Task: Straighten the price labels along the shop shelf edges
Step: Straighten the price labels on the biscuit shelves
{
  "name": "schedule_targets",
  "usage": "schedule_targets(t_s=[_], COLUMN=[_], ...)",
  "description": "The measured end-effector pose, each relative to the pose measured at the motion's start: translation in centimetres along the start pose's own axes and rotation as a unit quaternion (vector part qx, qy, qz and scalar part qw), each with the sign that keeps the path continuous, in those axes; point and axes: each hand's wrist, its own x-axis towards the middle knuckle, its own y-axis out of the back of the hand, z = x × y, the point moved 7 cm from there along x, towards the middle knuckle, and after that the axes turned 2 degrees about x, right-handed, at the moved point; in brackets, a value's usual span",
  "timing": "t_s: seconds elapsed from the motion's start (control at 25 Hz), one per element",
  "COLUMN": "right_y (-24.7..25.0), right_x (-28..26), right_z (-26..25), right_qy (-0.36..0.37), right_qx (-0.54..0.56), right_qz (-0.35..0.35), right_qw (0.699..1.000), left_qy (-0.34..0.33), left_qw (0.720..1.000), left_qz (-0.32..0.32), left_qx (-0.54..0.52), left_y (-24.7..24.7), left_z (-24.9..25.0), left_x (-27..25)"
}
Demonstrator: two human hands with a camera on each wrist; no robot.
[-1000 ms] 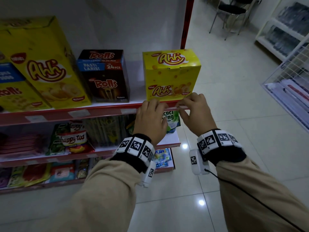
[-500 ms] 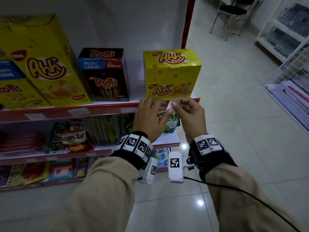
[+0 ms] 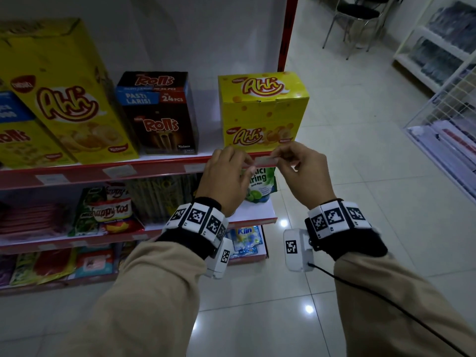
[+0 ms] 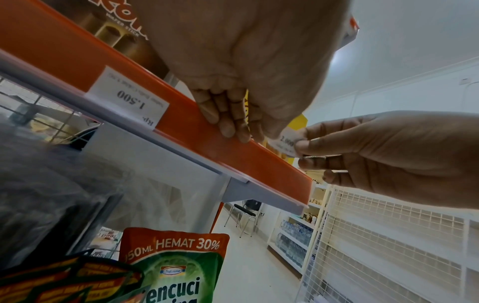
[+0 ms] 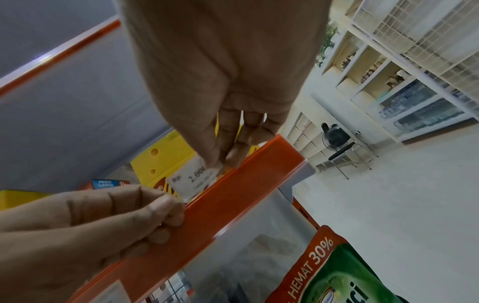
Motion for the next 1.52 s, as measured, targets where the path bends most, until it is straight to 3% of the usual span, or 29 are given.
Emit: schedule_targets(t_s=[0.16, 0.32, 0.68, 1.32, 1.52], right_y=[1.0, -0.1, -1.1, -1.4, -1.2], right_x=[0.7, 0.9, 0.7, 1.3, 0.8], right_z=[0.5, 0.9, 0.8, 0.9, 0.7], right_qy=[-0.012, -0.017, 0.05, 0.071, 0.102], right_qx=[-0.001, -0.015, -0.122, -0.216, -0.208], right_qz=[0.049, 0.018, -0.033, -0.108, -0.084], right_qw=[0.999, 1.0, 0.991, 0.968, 0.969], left_qy=[0.017, 0.014, 0.039, 0.024, 0.021], left_qw=[1.0, 0.999, 0.994, 0.993, 0.991], left_qz=[0.006, 0.025, 0.065, 0.062, 0.043], left_qx=[0.015, 0.015, 0.084, 0.096, 0.121], left_y=[-0.3, -0.3, -0.8, -1.0, -1.1], left_z=[0.1, 0.4, 0.8, 0.5, 0.6], left_x=[0.0, 0.0, 0.5, 0.7, 0.8])
